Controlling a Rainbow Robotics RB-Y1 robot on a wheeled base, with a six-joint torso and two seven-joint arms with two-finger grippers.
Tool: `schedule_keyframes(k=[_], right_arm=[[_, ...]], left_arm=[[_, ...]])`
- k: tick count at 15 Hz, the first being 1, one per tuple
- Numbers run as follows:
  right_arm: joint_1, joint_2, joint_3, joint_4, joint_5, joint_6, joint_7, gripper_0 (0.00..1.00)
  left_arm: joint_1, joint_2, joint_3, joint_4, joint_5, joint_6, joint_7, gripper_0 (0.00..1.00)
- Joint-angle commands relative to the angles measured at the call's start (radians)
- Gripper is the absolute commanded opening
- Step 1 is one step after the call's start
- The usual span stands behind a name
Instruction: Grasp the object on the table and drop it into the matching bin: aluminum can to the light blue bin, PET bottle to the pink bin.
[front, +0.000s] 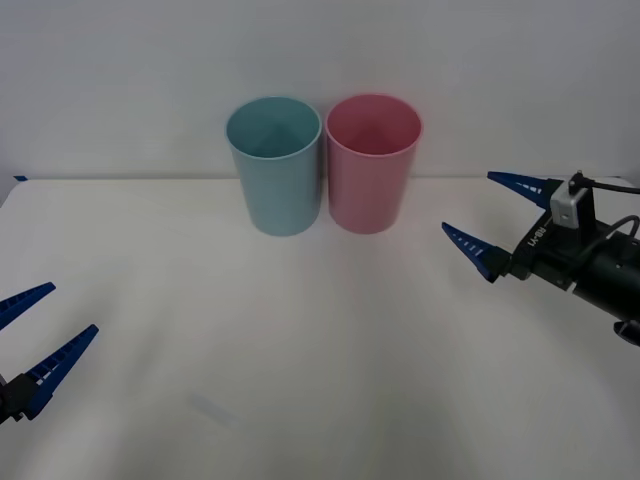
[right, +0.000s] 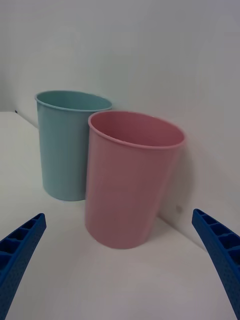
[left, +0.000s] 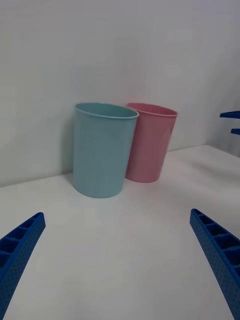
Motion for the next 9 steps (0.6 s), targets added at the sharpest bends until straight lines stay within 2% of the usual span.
schedule_keyframes(k=[1, 5, 9], right_arm=[[0.062, 0.055, -0.117, 0.000, 0.041, -0.079, -0.017, 1.00], [0.125, 0.099, -0.194, 0.000, 0.044, -0.117, -0.047, 1.00], [0.189, 0.104, -0.246, -0.021, 0.044, -0.142, -0.130, 1.00]], left_arm=[[0.000, 0.000, 0.000, 0.000, 0.000, 0.000, 0.000, 1.00], [0.000, 0.000, 0.000, 0.000, 0.000, 0.000, 0.000, 1.00], [0.000, 0.000, 0.000, 0.000, 0.000, 0.000, 0.000, 1.00]])
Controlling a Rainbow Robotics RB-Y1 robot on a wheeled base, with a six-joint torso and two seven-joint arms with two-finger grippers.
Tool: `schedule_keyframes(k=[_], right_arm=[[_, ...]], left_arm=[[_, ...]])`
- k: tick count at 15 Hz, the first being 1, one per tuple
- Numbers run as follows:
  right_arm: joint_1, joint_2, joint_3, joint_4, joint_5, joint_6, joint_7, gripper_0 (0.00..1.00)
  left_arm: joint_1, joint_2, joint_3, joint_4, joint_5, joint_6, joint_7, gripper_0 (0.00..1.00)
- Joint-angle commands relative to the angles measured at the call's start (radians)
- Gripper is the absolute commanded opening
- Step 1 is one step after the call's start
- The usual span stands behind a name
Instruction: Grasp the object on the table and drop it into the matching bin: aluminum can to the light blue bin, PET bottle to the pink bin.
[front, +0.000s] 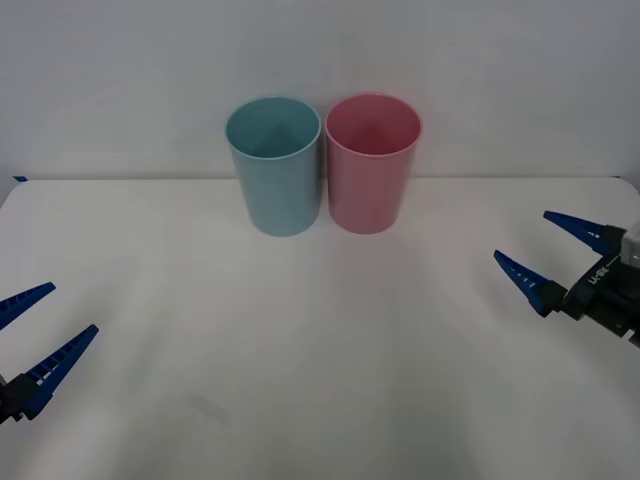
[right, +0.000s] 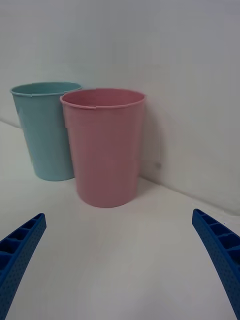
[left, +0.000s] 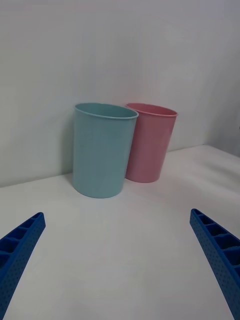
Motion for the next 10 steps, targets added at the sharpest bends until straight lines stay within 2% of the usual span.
schedule_keyframes(k=[1, 10], right_arm=[[0.056, 0.000, -0.041, -0.032, -0.004, -0.015, -0.031, 1.00], [0.212, 0.000, -0.142, -0.063, -0.101, -0.064, -0.043, 1.00]], left_arm=[[0.000, 0.000, 0.000, 0.000, 0.000, 0.000, 0.000, 1.00], [0.000, 0.000, 0.000, 0.000, 0.000, 0.000, 0.000, 1.00]])
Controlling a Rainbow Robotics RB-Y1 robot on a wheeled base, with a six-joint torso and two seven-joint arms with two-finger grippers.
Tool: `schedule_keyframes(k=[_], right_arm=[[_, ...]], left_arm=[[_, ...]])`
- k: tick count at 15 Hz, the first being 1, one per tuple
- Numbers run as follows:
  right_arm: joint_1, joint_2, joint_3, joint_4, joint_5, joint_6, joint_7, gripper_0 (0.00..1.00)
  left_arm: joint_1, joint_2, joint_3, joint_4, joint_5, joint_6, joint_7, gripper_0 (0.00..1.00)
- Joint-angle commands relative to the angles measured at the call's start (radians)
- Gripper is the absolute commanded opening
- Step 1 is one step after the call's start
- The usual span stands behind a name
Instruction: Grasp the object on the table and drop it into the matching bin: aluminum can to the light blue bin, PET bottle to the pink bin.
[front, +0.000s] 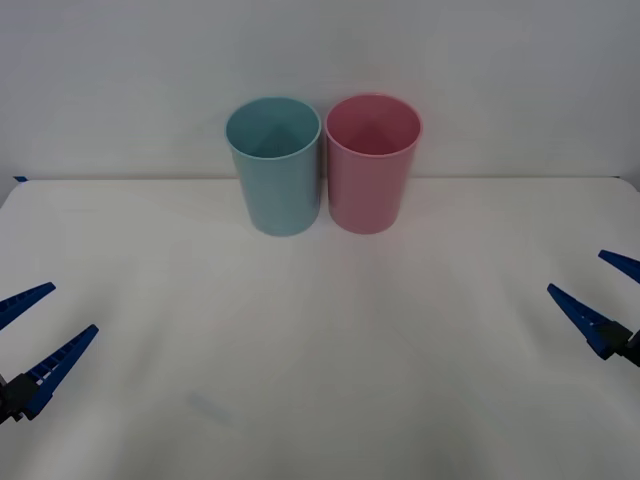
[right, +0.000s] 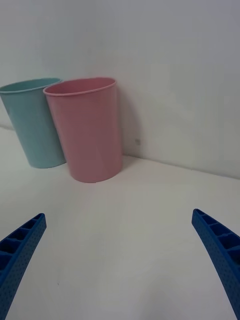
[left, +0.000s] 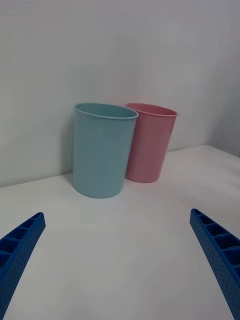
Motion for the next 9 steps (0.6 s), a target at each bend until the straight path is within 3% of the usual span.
schedule_keyframes(k=[1, 9], right_arm=[[0.039, 0.000, -0.021, -0.023, -0.029, -0.007, 0.000, 1.00], [0.087, 0.000, -0.039, -0.046, -0.039, -0.011, 0.003, 1.00]], left_arm=[[0.000, 0.000, 0.000, 0.000, 0.000, 0.000, 0.000, 1.00], [0.000, 0.000, 0.000, 0.000, 0.000, 0.000, 0.000, 1.00]])
